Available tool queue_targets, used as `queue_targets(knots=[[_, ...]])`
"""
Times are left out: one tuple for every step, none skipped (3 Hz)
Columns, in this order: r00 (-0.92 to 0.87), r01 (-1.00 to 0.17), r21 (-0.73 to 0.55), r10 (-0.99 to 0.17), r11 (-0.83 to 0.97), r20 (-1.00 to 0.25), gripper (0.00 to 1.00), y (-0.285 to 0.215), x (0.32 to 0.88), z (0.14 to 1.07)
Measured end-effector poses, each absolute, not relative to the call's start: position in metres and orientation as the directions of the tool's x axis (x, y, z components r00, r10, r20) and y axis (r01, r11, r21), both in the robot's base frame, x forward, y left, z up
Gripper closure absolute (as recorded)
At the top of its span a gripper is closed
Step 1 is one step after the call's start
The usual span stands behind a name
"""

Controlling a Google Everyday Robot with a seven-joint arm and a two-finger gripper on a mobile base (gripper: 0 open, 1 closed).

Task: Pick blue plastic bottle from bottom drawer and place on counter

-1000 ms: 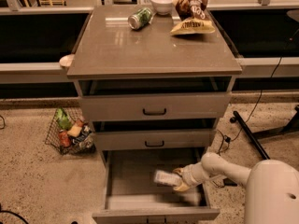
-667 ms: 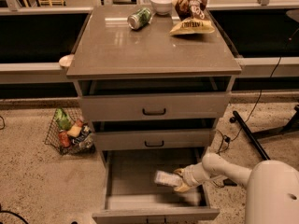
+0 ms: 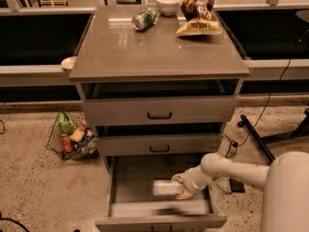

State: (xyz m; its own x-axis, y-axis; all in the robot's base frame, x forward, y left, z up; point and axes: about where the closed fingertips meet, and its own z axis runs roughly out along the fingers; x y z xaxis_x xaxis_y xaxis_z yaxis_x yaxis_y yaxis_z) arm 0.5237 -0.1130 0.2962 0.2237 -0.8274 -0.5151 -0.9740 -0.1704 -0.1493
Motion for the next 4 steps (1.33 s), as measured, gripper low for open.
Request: queue_targets(knots=[[0.296, -0.954, -0.178, -0.831, -0.240, -0.470, 1.00, -0.104, 0.510, 0.334], [0.312, -0.949, -0.181, -0.832, -0.257, -0.459, 1.00, -0.105, 0.505, 0.345], [0.353, -0.935, -0.208, -0.813, -0.288, -0.462, 1.00, -0.101, 0.502, 0.358], [0.446, -0.891, -0.308, -0.768, -0.333, -0.460, 1.00, -0.103, 0.502, 0.403]])
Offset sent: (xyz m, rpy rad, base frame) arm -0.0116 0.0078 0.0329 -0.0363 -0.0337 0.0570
